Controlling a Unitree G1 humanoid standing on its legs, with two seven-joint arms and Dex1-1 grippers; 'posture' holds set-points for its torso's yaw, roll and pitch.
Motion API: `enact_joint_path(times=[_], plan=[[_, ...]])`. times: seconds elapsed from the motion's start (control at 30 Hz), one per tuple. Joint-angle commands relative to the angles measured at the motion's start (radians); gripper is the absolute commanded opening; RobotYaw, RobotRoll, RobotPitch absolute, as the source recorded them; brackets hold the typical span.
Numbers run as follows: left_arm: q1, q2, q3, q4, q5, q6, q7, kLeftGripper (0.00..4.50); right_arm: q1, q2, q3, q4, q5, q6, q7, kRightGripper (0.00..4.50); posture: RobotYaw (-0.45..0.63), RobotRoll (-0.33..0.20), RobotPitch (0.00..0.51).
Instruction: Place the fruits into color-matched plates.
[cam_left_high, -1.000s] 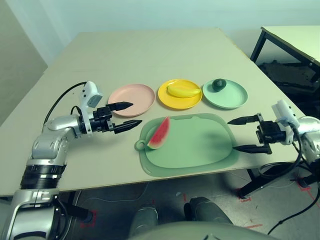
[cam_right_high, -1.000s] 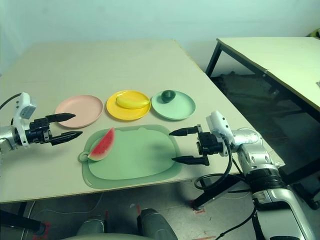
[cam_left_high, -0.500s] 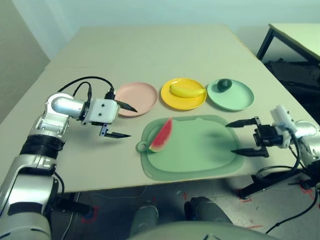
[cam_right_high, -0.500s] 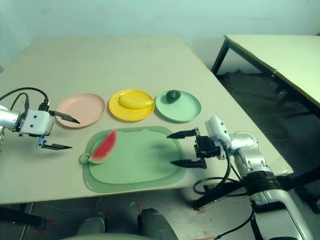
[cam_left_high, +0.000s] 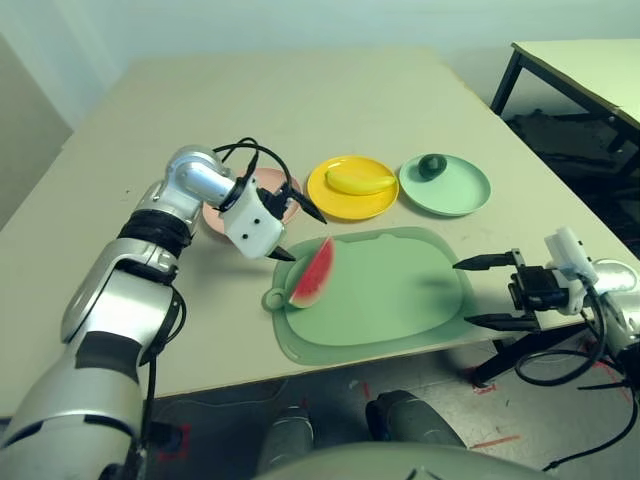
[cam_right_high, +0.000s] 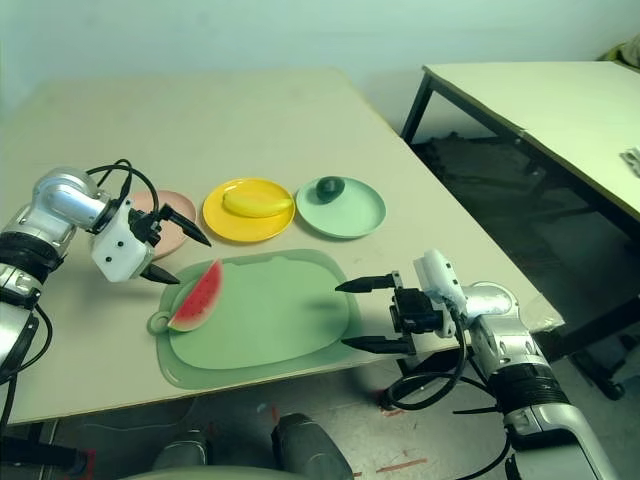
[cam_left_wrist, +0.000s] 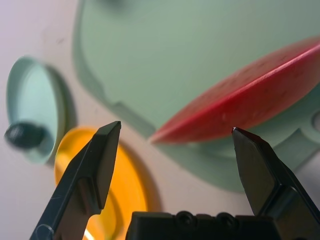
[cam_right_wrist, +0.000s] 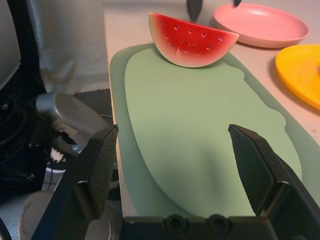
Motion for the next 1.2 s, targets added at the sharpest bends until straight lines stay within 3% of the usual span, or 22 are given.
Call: enact_joint_path(times=[0.03, 0.37, 1.2], plan=[[-0.023, 0.029, -0.104, -0.034, -0.054, -0.018, -0.012, 4.5, 0.006, 0.013, -0.028, -0.011, -0.025, 0.003, 0.003, 4.46, -0.22, 0.0, 0.002], [-0.044, 0.032, -0.221, -0.034, -0.097, -0.024, -0.012, 4.5, 0.014, 0.033, -0.06, -0.04, -0.044, 0.024, 0.003, 4.46, -0.24, 0.0, 0.004], [0.019, -0.021, -0.193, -0.042, -0.037, 0.138, -0.012, 4.5, 0.048, 0.034, -0.069, -0.09, -0.063, 0.053, 0.003, 4.46, -0.24, 0.0, 0.02]])
